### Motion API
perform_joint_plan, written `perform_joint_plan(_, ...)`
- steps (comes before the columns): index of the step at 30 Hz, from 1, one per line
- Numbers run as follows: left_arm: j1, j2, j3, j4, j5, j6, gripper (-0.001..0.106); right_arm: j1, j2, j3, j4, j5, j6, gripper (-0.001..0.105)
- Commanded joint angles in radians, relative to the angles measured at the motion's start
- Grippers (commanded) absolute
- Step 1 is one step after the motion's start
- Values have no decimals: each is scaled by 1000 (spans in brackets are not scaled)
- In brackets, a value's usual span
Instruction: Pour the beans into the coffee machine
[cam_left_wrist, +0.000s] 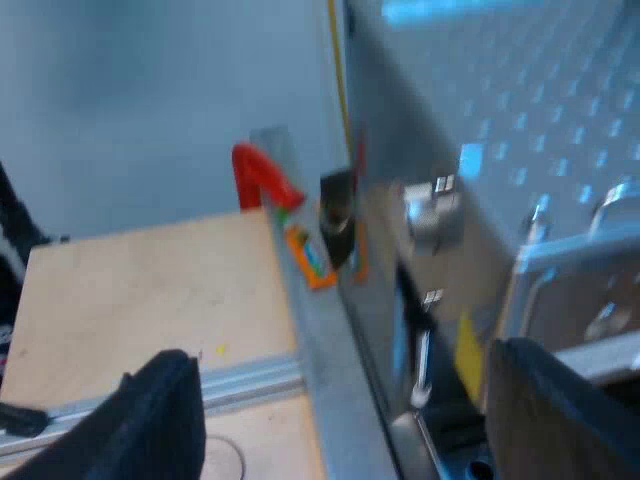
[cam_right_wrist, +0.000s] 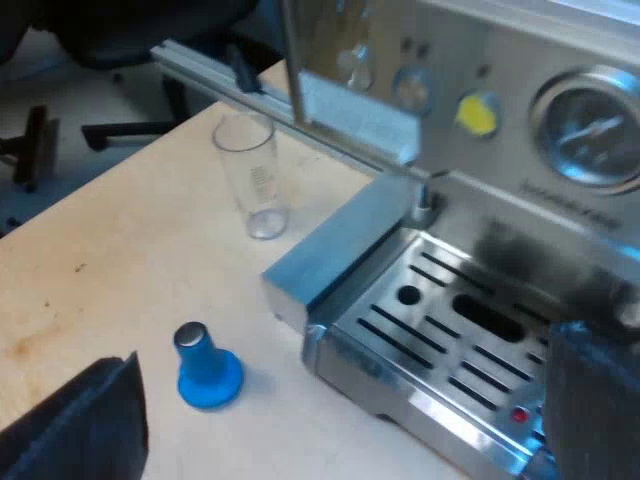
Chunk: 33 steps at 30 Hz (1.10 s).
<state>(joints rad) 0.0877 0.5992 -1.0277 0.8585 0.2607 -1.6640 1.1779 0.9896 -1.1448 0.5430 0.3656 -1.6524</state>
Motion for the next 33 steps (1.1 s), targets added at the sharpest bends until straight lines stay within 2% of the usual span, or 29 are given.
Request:
perform_joint_plan(1,-3,3,-34,-4,6,-45,61,-53,-13,-68,106,13,2,81)
perform_joint_plan(3,-3,3,-46,-4,6,-45,61,-68,-13,-83,129,13,5,81)
perform_joint_plan(4,-3,3,-53,-4,6,-45,61,-138,-13,-140,204,13,2,81)
perform_joint_plan(8,-3,3,-83,-4,6,-45,61,-264,-44,-194,266,11,-20,81)
perform_joint_plan(12,-3,3,-106,4,6,-45,61,-368,-90,-199,303,-26,-33,81)
perform_joint_plan(15,-3,3,-115,3,9,-45,61,-523,-144,-199,351,-98,-36,81)
perform_joint_plan(19,-7,3,-116,3,28,-45,61,-716,-196,-199,406,-156,-102,81)
perform_joint_plan(24,-84,3,-116,3,28,-37,61,-933,-230,-199,476,-206,-152,81)
perform_joint_plan(27,-128,-5,-119,30,-9,2,61,-1044,-247,-199,482,-210,-182,81)
perform_joint_plan(29,-151,-21,-120,69,-86,44,61,-1113,-268,-199,482,-214,-185,81)
perform_joint_plan(31,-154,-41,-120,81,-147,44,61,-1143,-287,-199,485,-217,-192,81)
perform_joint_plan(33,-154,-73,-120,81,-180,44,61,-1158,-310,-199,486,-237,-222,81)
